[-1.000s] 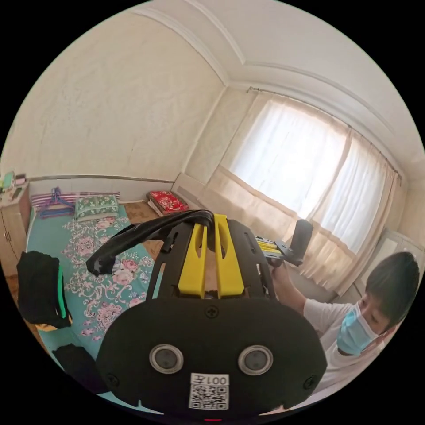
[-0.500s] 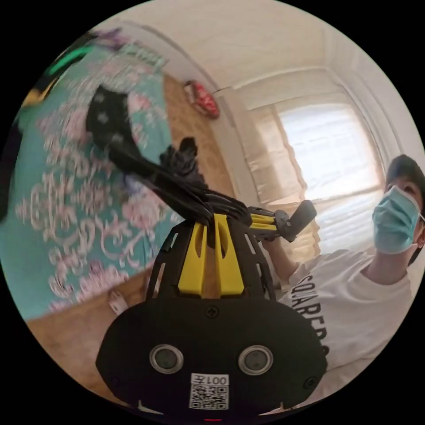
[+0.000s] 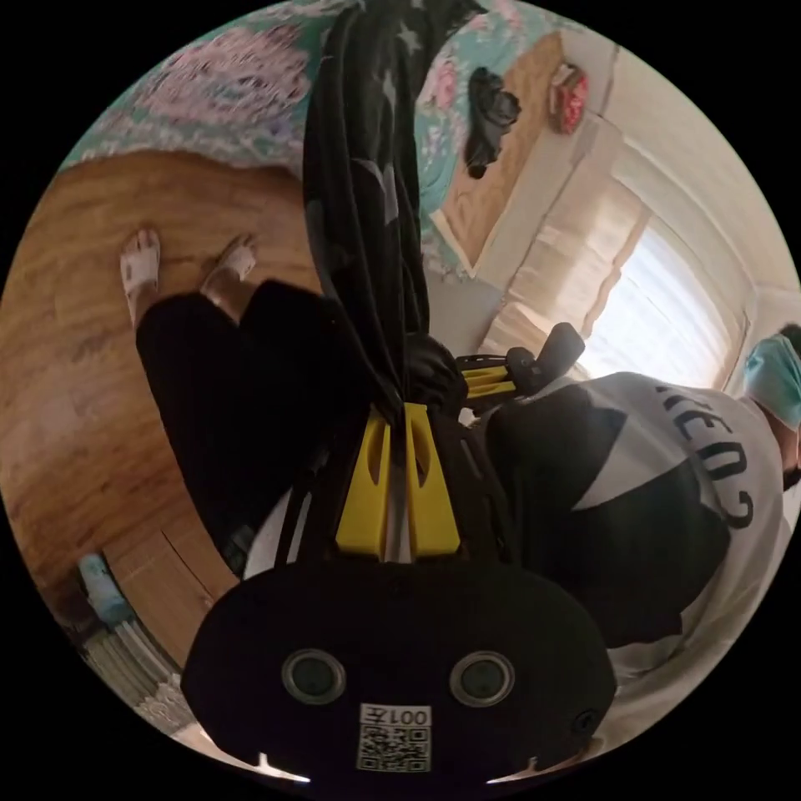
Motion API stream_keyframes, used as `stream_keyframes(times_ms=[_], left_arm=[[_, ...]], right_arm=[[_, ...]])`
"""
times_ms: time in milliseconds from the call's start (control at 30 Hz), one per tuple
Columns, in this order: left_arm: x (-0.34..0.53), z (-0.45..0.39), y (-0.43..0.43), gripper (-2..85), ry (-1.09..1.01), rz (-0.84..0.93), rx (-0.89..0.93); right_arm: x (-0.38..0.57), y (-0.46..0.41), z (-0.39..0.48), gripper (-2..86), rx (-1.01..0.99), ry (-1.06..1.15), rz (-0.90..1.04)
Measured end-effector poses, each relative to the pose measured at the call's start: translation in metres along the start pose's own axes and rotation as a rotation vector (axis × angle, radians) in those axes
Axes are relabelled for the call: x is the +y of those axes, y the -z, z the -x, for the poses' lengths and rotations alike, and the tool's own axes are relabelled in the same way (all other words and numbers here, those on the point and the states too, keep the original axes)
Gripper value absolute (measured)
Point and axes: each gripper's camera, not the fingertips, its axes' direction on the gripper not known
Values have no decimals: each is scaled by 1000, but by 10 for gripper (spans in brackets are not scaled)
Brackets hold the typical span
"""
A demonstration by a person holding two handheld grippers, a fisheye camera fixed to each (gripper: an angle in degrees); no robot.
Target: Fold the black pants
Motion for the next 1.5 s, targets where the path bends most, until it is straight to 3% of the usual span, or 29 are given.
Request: stream_keyframes(times_ms=[100, 267, 467, 533, 633, 800, 900, 1000, 1167, 1333, 1500], left_arm=[[-5, -14, 25, -15, -17, -17, 30], [-94, -94, 108, -13, -288, -63, -30], [-289, -228, 224, 11, -567, -206, -224], [-382, -245, 262, 54, -509, -294, -272], [-451, -217, 291, 103, -265, -424, -326], [-414, -184, 304, 112, -300, -612, -337], [-362, -159, 284, 114, -276, -571, -356], [-313, -143, 253, 115, -251, -511, -390], [-294, -153, 215, 106, -289, -412, -580], [-300, -178, 209, 4, -326, -384, -822], [-258, -204, 246, -7, -392, -455, -761]], right_arm=[[-23, 7, 5, 33, -30, 1, 40], [-100, 92, -25, 33, 44, 118, -116], [-254, 270, -108, 42, 505, 232, -418], [-338, 318, -169, 55, 653, 143, -448], [-416, 340, -264, 78, 648, -88, -363], [-386, 347, -285, 99, 688, -61, -488], [-330, 327, -287, 117, 673, -90, -483], [-283, 285, -284, 136, 511, -141, -433], [-265, 227, -257, 158, 345, -257, -422], [-293, 192, -242, 61, 462, -365, -415], [-263, 218, -219, 22, 383, -341, -562]])
